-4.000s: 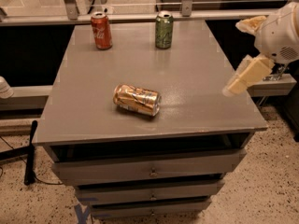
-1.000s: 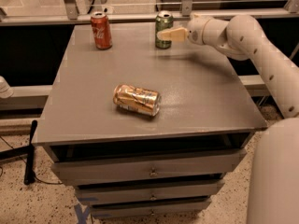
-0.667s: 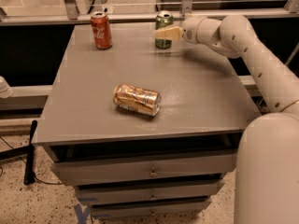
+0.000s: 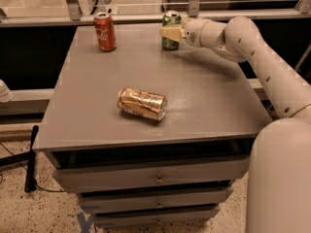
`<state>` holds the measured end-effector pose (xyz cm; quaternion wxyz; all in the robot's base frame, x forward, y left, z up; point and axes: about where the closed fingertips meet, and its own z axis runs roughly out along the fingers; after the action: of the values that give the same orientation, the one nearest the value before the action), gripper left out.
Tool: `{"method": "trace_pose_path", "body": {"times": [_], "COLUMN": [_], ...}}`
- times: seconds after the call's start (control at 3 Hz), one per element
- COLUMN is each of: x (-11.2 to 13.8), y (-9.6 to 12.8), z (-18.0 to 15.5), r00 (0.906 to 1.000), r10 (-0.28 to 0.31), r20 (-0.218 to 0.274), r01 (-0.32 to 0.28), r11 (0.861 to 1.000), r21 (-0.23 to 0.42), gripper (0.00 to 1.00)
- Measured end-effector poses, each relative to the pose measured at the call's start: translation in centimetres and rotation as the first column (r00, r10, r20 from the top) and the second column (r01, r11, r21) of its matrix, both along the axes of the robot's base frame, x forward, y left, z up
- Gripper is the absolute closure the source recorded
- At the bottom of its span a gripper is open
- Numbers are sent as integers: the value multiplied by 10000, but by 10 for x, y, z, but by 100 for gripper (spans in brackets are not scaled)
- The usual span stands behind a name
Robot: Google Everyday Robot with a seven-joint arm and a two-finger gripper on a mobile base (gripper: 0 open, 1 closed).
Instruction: Move green can near orange can
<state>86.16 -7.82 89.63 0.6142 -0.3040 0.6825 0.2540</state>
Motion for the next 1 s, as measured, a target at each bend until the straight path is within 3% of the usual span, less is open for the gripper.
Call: {"method": "trace_pose_path", "body": {"times": [0.33,0.67,1.0], "x": [-28,-65,-111], "y": [9,4,-8], "z": [12,23,38], "r00": [9988,9962,9863], "r10": [440,685,1307], "r20": [209,528,1007], "r01": [-449,-720,-1396], "r11": [9979,9951,9864], "r21": [462,674,864], "gripper": [65,87,100]}}
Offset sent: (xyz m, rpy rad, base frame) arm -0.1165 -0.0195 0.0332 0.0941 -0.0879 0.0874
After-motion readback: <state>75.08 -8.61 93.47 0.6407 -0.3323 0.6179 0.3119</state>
